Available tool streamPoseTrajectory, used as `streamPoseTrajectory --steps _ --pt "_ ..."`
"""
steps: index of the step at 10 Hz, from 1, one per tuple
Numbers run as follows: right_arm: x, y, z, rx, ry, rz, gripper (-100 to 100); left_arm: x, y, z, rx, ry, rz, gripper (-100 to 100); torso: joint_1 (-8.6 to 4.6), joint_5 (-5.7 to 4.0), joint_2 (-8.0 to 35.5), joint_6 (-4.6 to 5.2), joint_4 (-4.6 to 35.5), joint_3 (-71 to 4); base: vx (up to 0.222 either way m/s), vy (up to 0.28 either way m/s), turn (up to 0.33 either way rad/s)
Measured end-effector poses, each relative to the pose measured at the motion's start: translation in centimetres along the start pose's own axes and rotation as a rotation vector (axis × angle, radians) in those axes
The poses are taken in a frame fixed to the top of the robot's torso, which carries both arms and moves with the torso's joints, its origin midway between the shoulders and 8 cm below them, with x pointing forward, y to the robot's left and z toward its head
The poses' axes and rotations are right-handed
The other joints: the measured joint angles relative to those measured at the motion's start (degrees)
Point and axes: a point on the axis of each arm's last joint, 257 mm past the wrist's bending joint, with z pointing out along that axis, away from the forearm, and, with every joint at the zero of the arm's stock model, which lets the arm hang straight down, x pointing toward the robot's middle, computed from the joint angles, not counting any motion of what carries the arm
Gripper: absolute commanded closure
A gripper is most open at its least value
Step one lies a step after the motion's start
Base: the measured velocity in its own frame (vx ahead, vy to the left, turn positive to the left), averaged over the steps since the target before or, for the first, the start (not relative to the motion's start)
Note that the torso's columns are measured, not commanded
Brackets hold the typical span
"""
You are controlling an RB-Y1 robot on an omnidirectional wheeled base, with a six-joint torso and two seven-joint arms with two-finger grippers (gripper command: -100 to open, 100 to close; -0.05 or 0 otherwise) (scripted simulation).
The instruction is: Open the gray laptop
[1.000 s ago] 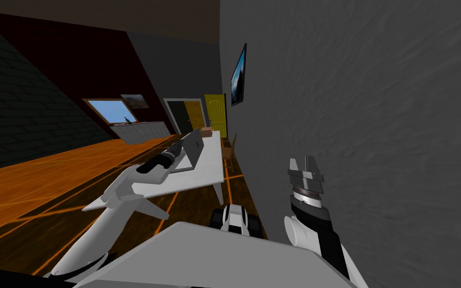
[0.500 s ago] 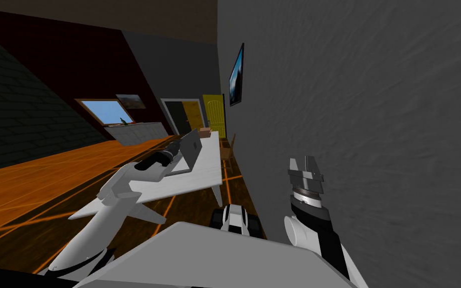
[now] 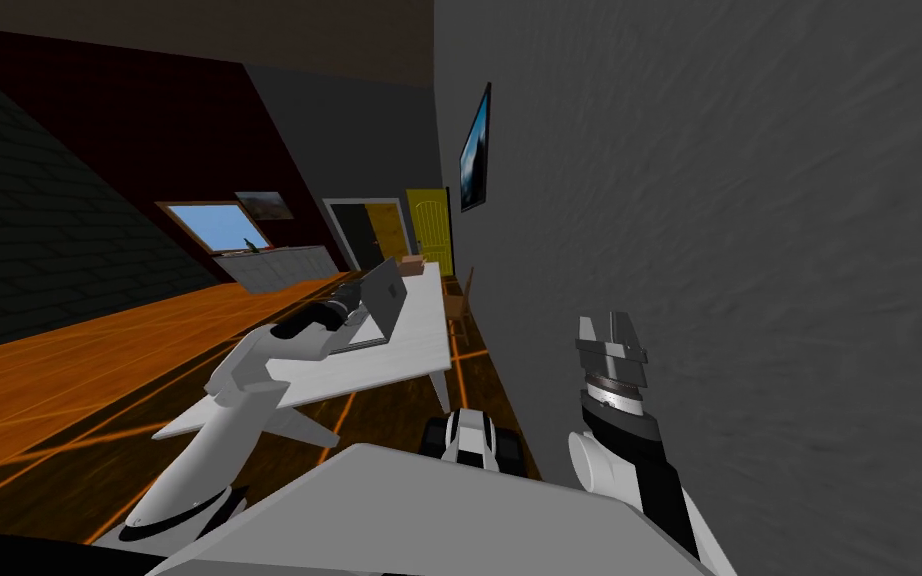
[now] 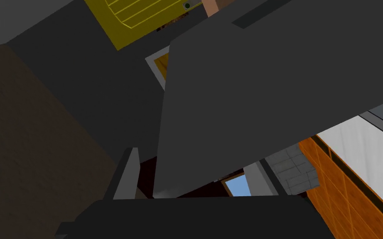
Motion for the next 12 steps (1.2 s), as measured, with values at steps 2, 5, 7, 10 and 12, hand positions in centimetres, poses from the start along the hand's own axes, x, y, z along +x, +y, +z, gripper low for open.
streamPoseTrajectory --steps 2,5,7,10,12 --pt "0.0 0.0 0.0 0.000 0.000 0.000 0 0.2 -0.1 0.4 0.009 0.005 -0.081 100 -0.12 0.02 -0.02 -0.05 -0.09 -0.01 -0.076 0.122 0.036" --pt "0.0 0.0 0.0 0.000 0.000 0.000 0 0.6 0.6 1.1 0.007 0.017 -0.239 100 -0.36 -0.14 -0.01 0.05 -0.03 -0.03 -0.061 0.119 0.018" --pt "0.0 0.0 0.0 0.000 0.000 0.000 0 1.1 1.5 1.3 0.000 0.020 -0.286 100 -0.79 -0.39 -0.15 0.25 -0.01 -0.14 -0.033 0.103 0.038" --pt "0.0 0.0 0.0 0.000 0.000 0.000 0 2.6 3.3 2.1 -0.002 0.036 -0.422 100 -0.58 -0.33 -0.01 0.23 0.06 -0.06 -0.052 0.119 0.020" --pt "0.0 0.0 0.0 0.000 0.000 0.000 0 3.6 4.4 2.5 -0.006 0.044 -0.505 100 -0.69 -0.37 -0.08 0.21 0.06 -0.10 -0.032 0.097 0.021"
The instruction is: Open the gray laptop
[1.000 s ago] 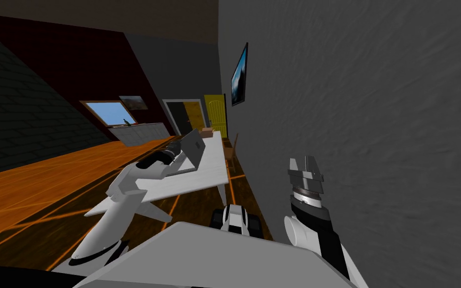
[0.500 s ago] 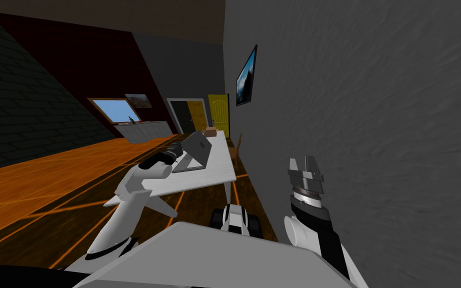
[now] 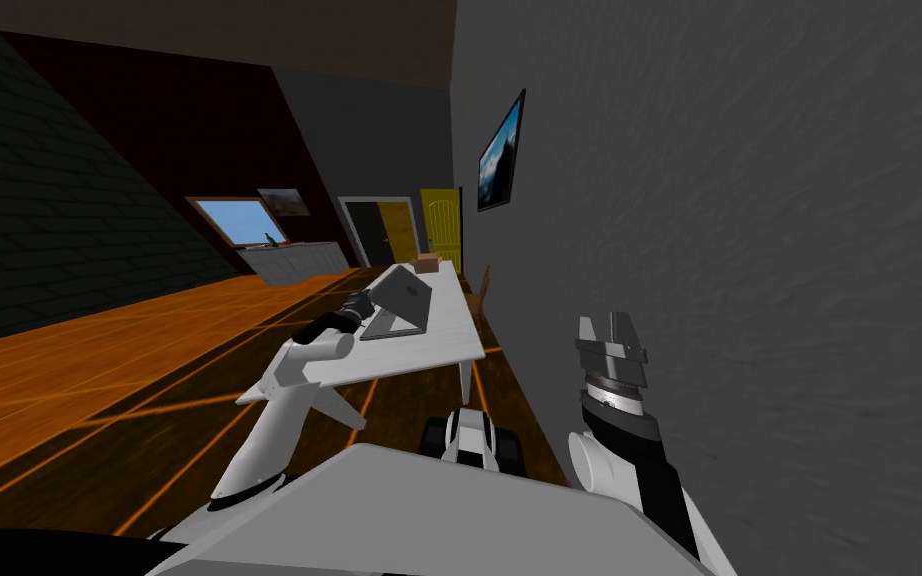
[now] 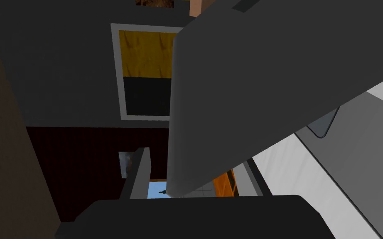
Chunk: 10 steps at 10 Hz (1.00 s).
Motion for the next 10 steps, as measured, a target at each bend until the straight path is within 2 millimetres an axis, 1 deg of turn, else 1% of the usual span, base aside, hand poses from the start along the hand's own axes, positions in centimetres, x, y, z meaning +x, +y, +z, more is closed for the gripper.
streamPoseTrajectory --steps 3,4,5,6,7,9,10 --pt "0.0 0.0 0.0 0.000 0.000 0.000 0 0.7 2.3 0.5 -0.003 0.009 -0.126 100 0.07 0.03 0.07 0.00 0.01 0.05 -0.031 0.075 0.018" --pt "0.0 0.0 0.0 0.000 0.000 0.000 0 0.7 2.5 0.5 -0.004 0.008 -0.131 100 -0.09 -0.05 0.04 0.00 0.05 0.03 -0.013 0.053 -0.002" --pt "0.0 0.0 0.0 0.000 0.000 0.000 0 0.9 3.2 0.5 -0.009 0.010 -0.152 100 -0.03 -0.04 0.06 0.00 0.04 0.04 -0.029 0.101 -0.003" --pt "0.0 0.0 0.0 0.000 0.000 0.000 0 1.1 4.3 0.7 -0.012 0.013 -0.188 -100 0.23 0.09 0.03 0.02 -0.02 0.03 0.001 0.045 0.014" --pt "0.0 0.0 0.0 0.000 0.000 0.000 0 0.9 3.6 0.6 -0.006 0.016 -0.192 -100 0.09 0.05 -0.06 -0.02 -0.03 -0.03 0.026 -0.014 0.021" --pt "0.0 0.0 0.0 0.000 0.000 0.000 0 0.7 3.1 0.2 -0.016 0.014 -0.189 -100 -0.16 -0.09 -0.02 0.01 0.03 -0.02 0.035 -0.032 0.013" --pt "0.0 0.0 0.0 0.000 0.000 0.000 0 0.6 2.6 -0.1 -0.016 0.015 -0.189 -100 -0.08 -0.08 0.08 0.00 0.07 0.05 0.041 -0.016 0.010"
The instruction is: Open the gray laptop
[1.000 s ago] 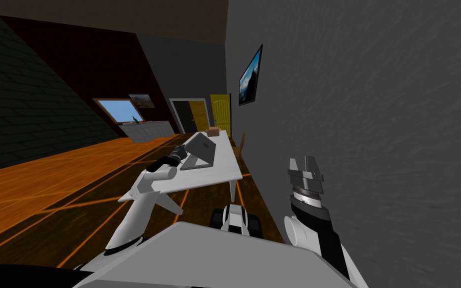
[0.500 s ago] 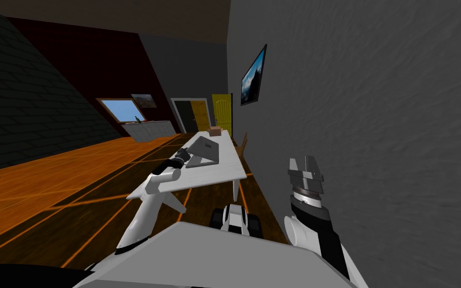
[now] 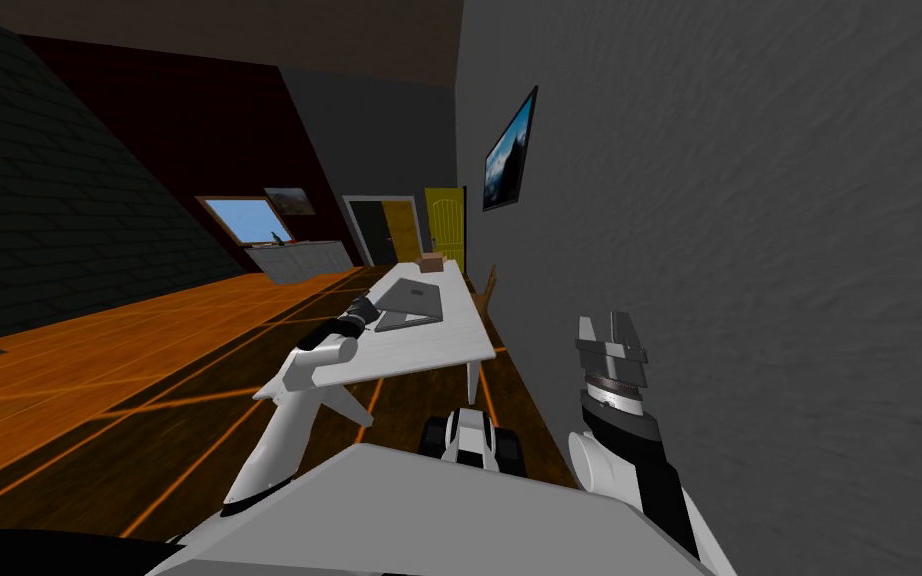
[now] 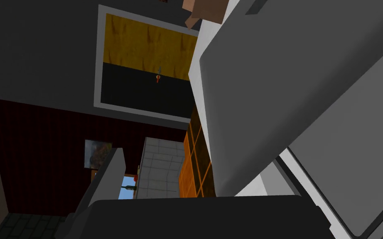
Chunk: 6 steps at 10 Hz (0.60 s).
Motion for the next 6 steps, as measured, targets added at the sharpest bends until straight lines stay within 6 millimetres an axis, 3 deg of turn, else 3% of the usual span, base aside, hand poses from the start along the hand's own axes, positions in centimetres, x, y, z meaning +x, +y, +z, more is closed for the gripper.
streamPoseTrajectory --steps 6 --pt "0.0 0.0 0.0 0.000 0.000 0.000 0 0.6 -3.4 -1.6 -0.001 0.010 0.004 -100 0.10 0.06 0.04 -0.02 -0.02 0.03 0.028 -0.008 0.014"
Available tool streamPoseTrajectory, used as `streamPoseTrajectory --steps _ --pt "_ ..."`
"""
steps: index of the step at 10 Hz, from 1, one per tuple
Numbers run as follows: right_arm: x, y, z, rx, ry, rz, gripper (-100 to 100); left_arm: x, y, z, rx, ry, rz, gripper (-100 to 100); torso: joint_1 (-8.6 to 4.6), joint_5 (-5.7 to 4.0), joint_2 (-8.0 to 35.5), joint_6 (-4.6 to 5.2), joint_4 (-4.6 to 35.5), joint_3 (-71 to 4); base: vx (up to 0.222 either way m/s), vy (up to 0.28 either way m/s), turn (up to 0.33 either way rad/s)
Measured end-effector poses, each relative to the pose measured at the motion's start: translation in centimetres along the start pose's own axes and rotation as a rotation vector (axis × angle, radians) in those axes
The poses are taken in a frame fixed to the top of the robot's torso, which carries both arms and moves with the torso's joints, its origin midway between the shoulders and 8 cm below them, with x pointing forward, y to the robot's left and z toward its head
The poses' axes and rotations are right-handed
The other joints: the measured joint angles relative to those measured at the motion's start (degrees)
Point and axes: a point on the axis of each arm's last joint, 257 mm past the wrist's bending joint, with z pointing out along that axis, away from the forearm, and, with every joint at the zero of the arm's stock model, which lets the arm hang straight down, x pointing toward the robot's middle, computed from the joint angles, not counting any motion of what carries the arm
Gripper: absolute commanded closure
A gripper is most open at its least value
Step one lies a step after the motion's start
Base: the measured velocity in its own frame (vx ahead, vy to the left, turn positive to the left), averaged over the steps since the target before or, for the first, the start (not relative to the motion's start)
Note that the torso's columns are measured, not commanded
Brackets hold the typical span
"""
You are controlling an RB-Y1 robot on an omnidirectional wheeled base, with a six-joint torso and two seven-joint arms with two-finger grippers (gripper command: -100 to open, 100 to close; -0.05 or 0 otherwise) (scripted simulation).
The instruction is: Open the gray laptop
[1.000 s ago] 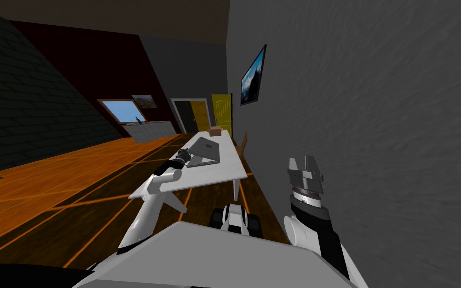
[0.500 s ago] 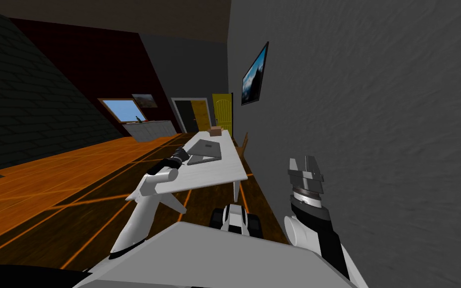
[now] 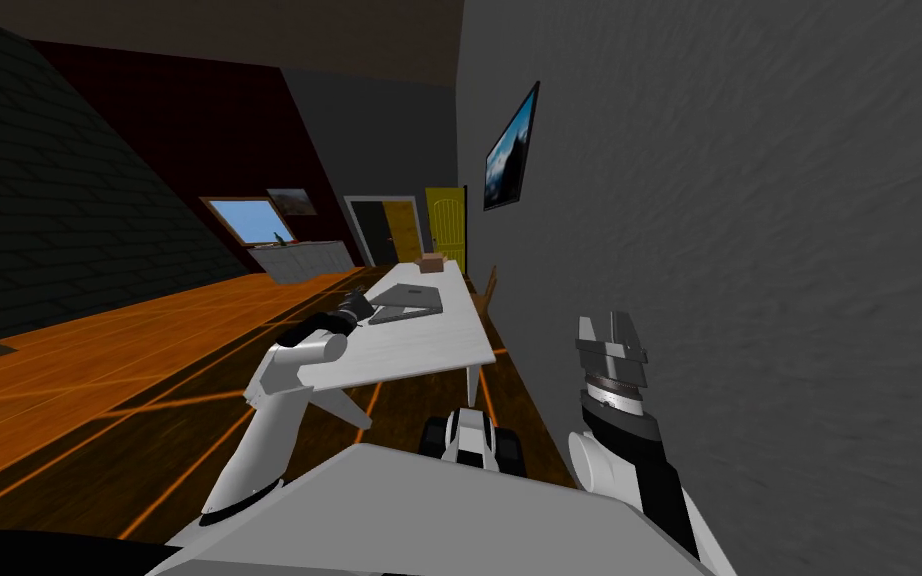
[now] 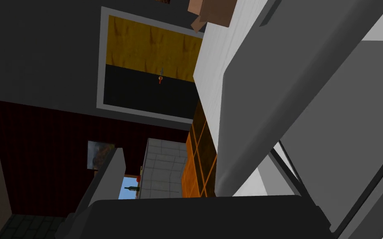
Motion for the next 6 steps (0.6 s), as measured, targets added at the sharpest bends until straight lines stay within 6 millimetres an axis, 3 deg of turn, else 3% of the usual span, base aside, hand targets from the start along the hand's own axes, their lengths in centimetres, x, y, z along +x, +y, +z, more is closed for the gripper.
streamPoseTrajectory --steps 1,6 --pt "0.00 0.00 0.00 0.000 0.000 0.000 0 0.00 0.05 -0.04 -0.003 -0.001 -0.001 0 0.05 0.03 0.00 0.00 -0.02 0.00 0.000 0.000 0.000" --pt "0.00 0.00 0.00 0.000 0.000 0.000 0 0.06 -0.02 -0.03 -0.001 0.001 -0.001 0 0.15 0.11 -0.09 -0.04 -0.10 -0.05 0.000 0.000 0.000"
